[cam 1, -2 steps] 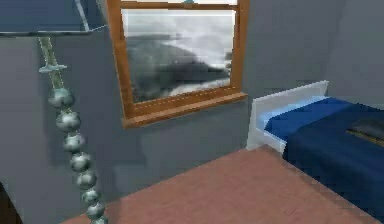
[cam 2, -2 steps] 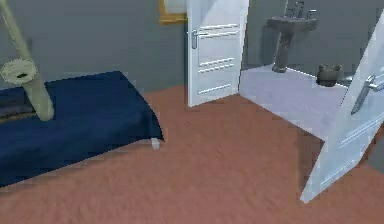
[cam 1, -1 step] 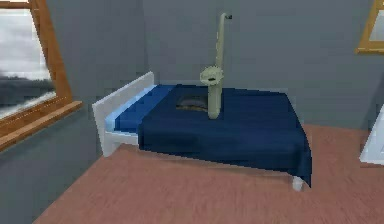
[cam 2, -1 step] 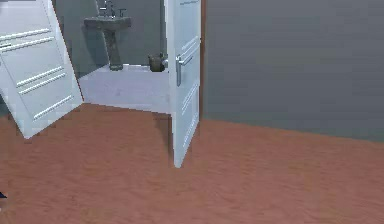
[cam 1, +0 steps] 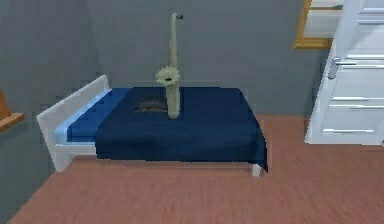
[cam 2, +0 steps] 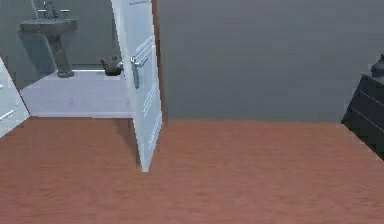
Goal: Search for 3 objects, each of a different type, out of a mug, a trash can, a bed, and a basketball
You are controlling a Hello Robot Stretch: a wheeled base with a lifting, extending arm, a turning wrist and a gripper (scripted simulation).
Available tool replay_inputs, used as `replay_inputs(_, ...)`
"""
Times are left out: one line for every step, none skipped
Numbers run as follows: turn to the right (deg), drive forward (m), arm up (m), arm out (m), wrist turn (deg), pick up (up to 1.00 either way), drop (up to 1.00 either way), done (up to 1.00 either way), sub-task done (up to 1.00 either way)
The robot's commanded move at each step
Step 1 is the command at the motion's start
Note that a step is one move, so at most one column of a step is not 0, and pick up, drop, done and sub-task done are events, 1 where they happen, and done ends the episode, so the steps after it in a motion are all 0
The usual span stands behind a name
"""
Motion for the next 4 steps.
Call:
replay_inputs(0.0,0.9,0.0,0.0,0.0,0.0,0.0,0.0,0.0)
replay_inputs(-12.0,0.0,0.0,0.0,0.0,0.0,0.0,0.0,0.0)
replay_inputs(0.0,0.0,0.0,0.0,0.0,0.0,0.0,0.0,1.0)
replay_inputs(45.0,0.0,0.0,0.0,0.0,0.0,0.0,0.0,0.0)
